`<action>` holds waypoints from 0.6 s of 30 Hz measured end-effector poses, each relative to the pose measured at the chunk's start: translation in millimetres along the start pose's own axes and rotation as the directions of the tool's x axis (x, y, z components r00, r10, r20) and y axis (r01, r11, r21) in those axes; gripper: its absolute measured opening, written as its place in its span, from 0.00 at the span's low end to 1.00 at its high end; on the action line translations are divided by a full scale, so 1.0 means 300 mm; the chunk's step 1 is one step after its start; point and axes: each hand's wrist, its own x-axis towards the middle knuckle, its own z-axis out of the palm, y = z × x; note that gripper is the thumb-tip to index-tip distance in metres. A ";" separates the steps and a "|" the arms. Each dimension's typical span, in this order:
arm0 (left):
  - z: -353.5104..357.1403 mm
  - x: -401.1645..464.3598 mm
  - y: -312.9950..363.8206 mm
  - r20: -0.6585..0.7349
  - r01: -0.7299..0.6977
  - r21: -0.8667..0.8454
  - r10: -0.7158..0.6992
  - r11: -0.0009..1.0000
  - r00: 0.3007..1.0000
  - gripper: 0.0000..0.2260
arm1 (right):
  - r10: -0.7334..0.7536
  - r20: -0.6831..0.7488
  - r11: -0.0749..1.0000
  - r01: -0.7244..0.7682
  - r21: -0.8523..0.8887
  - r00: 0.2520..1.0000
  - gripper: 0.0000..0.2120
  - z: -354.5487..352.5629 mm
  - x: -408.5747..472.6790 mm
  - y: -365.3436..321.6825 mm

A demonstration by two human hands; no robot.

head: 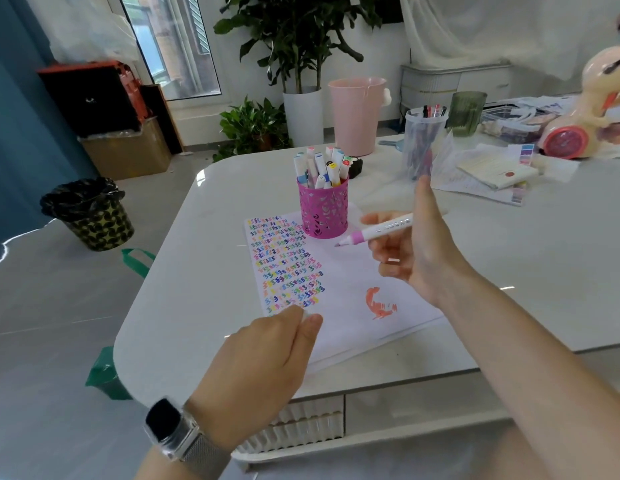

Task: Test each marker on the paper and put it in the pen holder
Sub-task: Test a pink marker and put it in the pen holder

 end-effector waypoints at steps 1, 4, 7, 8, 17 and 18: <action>0.001 -0.004 -0.003 0.005 0.014 0.027 -0.015 1.000 1.000 0.21 | 0.000 0.029 1.000 0.001 -0.010 1.000 0.38 0.000 0.002 0.004; -0.015 -0.008 -0.029 -0.029 0.061 0.098 -0.059 0.993 0.998 0.19 | -0.022 0.045 0.993 0.027 -0.111 0.999 0.28 -0.003 0.009 0.017; -0.033 -0.003 -0.055 -0.058 0.158 0.127 -0.151 0.979 0.987 0.20 | -0.103 -0.030 0.977 0.095 -0.191 0.994 0.14 0.001 0.030 0.053; -0.036 0.000 -0.060 -0.065 0.187 0.133 -0.180 0.973 0.982 0.19 | -0.135 -0.058 0.969 0.120 -0.217 0.989 0.12 0.007 0.036 0.066; -0.009 0.013 -0.086 0.154 0.171 0.309 -0.227 0.936 0.962 0.18 | -0.200 0.087 0.765 0.211 -0.608 0.976 0.15 0.088 0.056 0.169; -0.009 0.016 -0.090 0.162 0.167 0.309 -0.225 0.936 0.961 0.18 | -0.196 0.089 0.778 0.210 -0.593 0.977 0.14 0.090 0.058 0.175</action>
